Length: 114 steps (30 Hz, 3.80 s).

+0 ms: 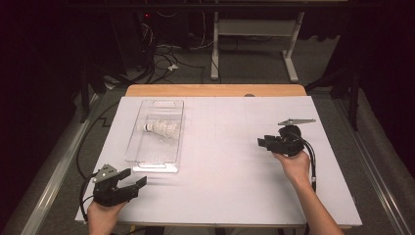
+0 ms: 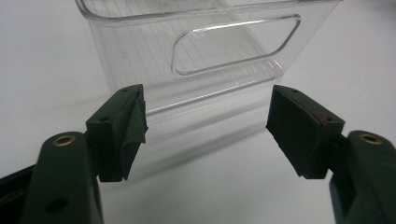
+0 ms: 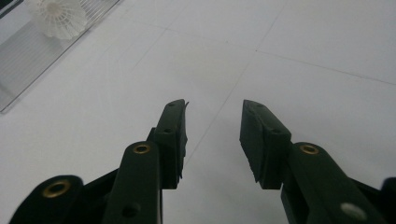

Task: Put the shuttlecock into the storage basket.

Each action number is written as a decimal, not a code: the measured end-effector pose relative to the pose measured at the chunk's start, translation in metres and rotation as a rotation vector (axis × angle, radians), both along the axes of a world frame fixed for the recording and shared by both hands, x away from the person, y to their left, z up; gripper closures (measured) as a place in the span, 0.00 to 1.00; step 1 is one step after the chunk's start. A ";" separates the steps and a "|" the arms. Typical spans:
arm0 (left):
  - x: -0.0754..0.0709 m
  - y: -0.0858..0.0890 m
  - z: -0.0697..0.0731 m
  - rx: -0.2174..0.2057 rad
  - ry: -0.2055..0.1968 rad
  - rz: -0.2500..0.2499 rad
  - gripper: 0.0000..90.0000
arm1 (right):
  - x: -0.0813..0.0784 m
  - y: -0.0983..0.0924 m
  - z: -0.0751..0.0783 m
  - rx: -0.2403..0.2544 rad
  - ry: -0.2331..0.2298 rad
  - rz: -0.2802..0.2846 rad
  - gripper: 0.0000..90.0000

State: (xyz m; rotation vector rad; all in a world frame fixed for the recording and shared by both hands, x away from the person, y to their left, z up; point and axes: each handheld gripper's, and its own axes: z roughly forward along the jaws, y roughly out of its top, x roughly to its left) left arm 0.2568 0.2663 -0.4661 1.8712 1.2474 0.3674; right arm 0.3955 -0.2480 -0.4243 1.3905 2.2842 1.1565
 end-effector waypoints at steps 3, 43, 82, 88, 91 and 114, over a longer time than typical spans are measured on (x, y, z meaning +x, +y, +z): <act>0.000 0.000 0.000 0.000 0.000 -0.001 0.33 | -0.002 -0.003 -0.002 0.002 0.001 -0.005 0.68; 0.000 0.000 0.000 0.001 -0.003 -0.002 0.33 | -0.031 -0.029 -0.007 -0.016 -0.033 -0.037 0.59; -0.002 0.000 0.001 0.000 -0.004 0.000 0.33 | -0.067 -0.043 -0.020 -0.025 -0.071 -0.040 0.49; -0.002 -0.001 0.001 0.002 -0.003 -0.001 0.33 | -0.072 -0.043 -0.021 -0.027 -0.086 -0.040 0.48; -0.002 -0.001 0.000 0.001 -0.003 -0.002 0.33 | -0.073 -0.044 -0.022 -0.021 -0.092 -0.042 0.47; -0.004 -0.001 0.001 -0.005 -0.008 -0.002 0.33 | -0.096 -0.063 -0.029 0.013 -0.139 -0.095 0.42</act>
